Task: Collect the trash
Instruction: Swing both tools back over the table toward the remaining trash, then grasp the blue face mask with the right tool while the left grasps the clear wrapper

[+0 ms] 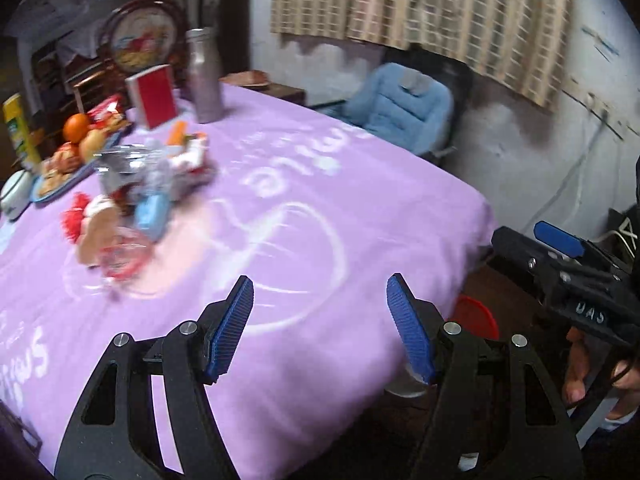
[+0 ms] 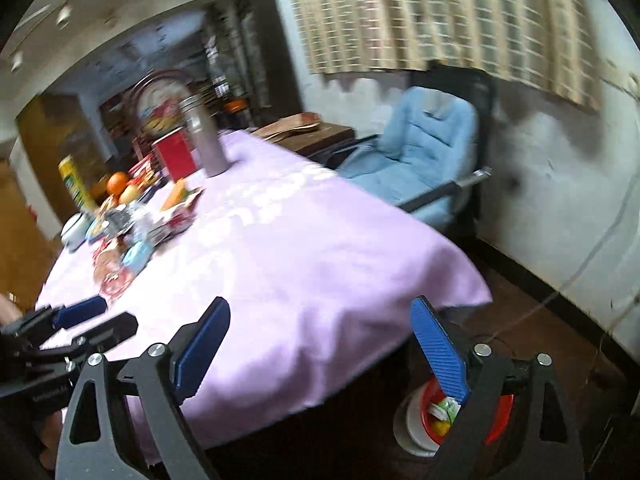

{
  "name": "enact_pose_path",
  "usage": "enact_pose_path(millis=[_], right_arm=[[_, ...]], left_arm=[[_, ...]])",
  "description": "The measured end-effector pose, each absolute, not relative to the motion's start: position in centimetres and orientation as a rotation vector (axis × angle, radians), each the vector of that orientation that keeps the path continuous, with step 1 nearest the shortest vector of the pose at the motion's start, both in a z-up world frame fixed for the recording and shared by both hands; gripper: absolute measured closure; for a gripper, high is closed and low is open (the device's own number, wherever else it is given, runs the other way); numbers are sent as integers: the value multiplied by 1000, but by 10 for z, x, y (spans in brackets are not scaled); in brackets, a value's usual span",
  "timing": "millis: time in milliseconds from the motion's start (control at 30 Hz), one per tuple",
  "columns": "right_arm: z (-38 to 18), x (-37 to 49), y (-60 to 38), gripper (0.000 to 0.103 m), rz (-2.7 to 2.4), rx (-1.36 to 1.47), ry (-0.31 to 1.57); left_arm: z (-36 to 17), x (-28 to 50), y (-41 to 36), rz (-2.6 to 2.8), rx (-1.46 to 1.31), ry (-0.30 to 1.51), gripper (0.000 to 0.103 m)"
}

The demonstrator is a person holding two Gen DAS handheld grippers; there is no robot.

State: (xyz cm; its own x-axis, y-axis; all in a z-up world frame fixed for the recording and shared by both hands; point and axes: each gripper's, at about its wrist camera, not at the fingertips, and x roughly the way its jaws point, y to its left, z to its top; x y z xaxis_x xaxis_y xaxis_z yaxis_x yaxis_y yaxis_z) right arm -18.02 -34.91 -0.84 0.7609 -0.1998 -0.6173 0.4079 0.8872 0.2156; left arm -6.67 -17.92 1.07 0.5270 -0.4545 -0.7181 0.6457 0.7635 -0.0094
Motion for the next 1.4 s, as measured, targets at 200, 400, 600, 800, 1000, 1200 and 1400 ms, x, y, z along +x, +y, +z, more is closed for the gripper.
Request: enact_pose_path(millis=[200,400,600,800,1000,1200,1400], right_arm=[[10,-139,-312,11,-271,270,624],[25,-98,-283,9,-206,229,646],[33,-55,-256,7,-148,167,666],[22,-5,-237,7,-82,148,736],[3,41,-203,9,-9,104,800],[-16,86,-171,27,30,117,859],[-25,120,-160,48,17,151,885]], left_arm=[[27,-34,-135,-577,222,735,35],[35,1,-110,-539,200,767,35],[49,54,-72,-433,123,740,22],[31,110,-34,-362,-6,816,22],[8,137,0,-285,-109,847,22],[3,145,10,-247,-144,860,22],[-1,146,12,-214,-141,873,22]])
